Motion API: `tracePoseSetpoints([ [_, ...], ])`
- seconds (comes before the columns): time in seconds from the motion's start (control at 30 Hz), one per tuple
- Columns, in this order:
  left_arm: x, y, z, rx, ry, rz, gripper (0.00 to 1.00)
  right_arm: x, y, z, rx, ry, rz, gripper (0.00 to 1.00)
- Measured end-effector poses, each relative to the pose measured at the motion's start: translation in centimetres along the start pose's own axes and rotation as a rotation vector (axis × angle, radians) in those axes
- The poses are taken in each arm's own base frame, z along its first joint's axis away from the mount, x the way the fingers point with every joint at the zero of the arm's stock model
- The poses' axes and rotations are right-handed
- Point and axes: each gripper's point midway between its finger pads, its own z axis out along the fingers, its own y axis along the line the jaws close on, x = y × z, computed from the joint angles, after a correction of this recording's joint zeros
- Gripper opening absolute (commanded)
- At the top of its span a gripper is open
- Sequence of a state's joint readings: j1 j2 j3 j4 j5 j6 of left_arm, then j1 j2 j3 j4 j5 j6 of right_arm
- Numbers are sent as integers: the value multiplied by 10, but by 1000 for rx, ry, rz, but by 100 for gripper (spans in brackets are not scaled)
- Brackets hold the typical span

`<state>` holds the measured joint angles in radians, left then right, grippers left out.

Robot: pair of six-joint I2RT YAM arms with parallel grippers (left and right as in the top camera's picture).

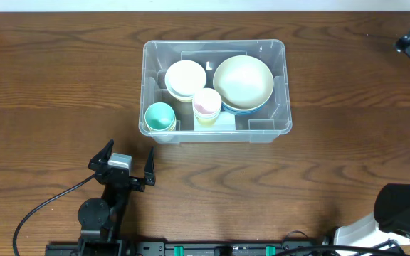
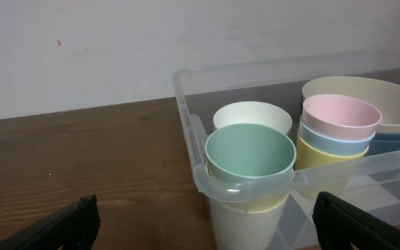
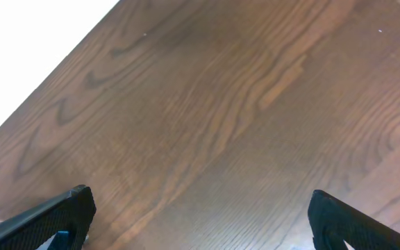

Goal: Pack container

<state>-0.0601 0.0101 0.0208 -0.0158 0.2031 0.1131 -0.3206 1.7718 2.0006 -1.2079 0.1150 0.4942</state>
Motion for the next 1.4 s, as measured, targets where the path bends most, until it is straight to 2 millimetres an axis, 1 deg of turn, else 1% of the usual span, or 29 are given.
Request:
tracePoseSetpoints([
  [0.07, 0, 0, 0, 0, 0, 0, 98, 11, 21, -3, -26, 7, -45, 99],
  [0.13, 0, 0, 0, 0, 0, 0, 98, 29, 53, -9, -74, 20, -117, 99],
  [0.17, 0, 0, 0, 0, 0, 0, 98, 37, 64, -13, -92, 24, -143, 99],
  [0.23, 0, 0, 0, 0, 0, 0, 98, 62, 98, -25, -151, 36, -226, 99],
  [0.3, 0, 0, 0, 0, 0, 0, 98, 87, 127, -38, -207, 50, -298, 99],
  [0.33, 0, 0, 0, 0, 0, 0, 98, 103, 143, -47, -243, 61, -344, 99],
  [0.43, 0, 0, 0, 0, 0, 0, 98, 137, 169, -66, -295, 77, -437, 99],
  [0.47, 0, 0, 0, 0, 0, 0, 98, 143, 174, -70, -306, 74, -456, 99],
  [0.53, 0, 0, 0, 0, 0, 0, 98, 151, 184, -78, -326, 54, -481, 99],
  [0.57, 0, 0, 0, 0, 0, 0, 98, 149, 189, -82, -342, 33, -481, 99],
  [0.63, 0, 0, 0, 0, 0, 0, 98, 139, 196, -89, -373, -20, -465, 99],
  [0.7, 0, 0, 0, 0, 0, 0, 98, 122, 202, -101, -423, -101, -448, 99],
  [0.73, 0, 0, 0, 0, 0, 0, 98, 114, 202, -107, -447, -138, -441, 99],
  [0.83, 0, 0, 0, 0, 0, 0, 98, 87, 200, -135, -542, -293, -417, 99],
  [0.87, 0, 0, 0, 0, 0, 0, 98, 77, 195, -146, -579, -361, -405, 99],
  [0.93, 0, 0, 0, 0, 1, 0, 98, 63, 185, -164, -636, -472, -385, 99],
  [0.97, 0, 0, 0, 0, 1, 0, 98, 58, 178, -172, -663, -527, -375, 99],
  [1.03, 0, 0, 0, 0, 1, 0, 98, 54, 157, -182, -702, -631, -364, 99],
  [1.13, 0, 0, 0, 0, 1, 0, 98, 62, 127, -177, -713, -703, -363, 99],
  [1.17, 0, 0, 0, 0, 1, 0, 98, 67, 115, -171, -706, -717, -364, 99],
  [1.2, 0, 0, 0, 0, 1, 0, 98, 75, 99, -160, -686, -717, -365, 99],
  [1.3, 0, 0, 0, 0, 1, 0, 98, 91, 70, -138, -649, -728, -360, 99],
  [1.37, 0, 0, 0, 0, 1, 0, 98, 105, 50, -127, -630, -750, -364, 99],
  [1.4, 0, 0, 0, 0, 1, 0, 98, 112, 41, -126, -627, -773, -371, 99],
])
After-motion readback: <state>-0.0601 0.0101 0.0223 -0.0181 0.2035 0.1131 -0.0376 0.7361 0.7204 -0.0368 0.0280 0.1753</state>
